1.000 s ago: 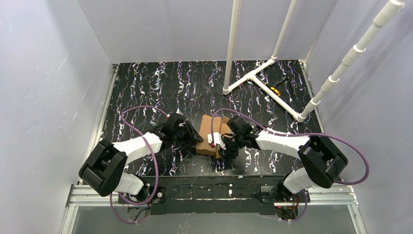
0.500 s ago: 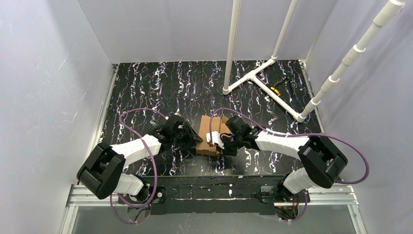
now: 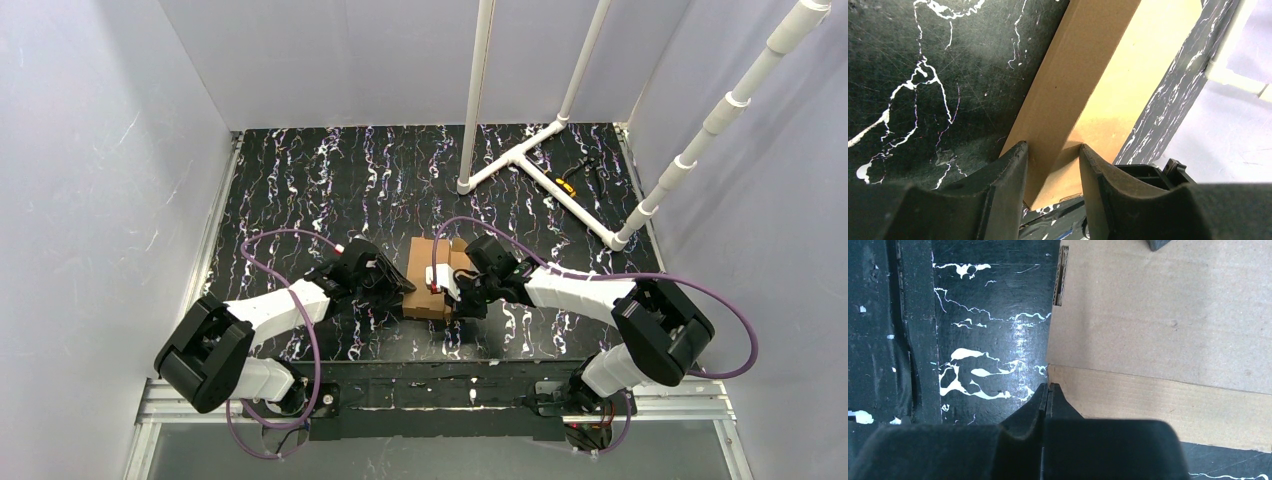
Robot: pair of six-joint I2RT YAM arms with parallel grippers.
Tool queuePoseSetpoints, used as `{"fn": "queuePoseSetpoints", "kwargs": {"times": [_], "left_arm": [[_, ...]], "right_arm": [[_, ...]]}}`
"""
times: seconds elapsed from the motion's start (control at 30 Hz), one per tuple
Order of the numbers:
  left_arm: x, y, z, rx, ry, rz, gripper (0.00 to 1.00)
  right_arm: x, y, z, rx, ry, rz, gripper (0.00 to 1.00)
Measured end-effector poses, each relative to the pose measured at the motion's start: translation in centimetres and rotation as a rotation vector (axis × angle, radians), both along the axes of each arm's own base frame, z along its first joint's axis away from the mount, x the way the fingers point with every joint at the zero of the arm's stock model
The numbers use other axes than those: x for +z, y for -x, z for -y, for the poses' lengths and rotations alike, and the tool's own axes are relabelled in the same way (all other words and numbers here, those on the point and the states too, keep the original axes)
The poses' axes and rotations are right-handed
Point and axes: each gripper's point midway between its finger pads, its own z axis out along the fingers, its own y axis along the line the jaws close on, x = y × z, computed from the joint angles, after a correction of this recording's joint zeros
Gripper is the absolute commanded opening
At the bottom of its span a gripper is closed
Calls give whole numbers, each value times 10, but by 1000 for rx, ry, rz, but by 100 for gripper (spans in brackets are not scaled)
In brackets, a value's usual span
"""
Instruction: Fold the paper box
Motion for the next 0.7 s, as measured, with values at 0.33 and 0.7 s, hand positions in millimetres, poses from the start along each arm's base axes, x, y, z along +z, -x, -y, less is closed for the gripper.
{"fn": "queuePoseSetpoints", "kwargs": {"times": [0.33, 0.7], "left_arm": [[0, -1, 1, 58, 24, -34, 41], [0, 1, 5, 124, 59, -88, 43]], "right_arm": [[1, 2, -1, -23, -3, -31, 1], [1, 3, -1, -33, -1, -45, 1]]}}
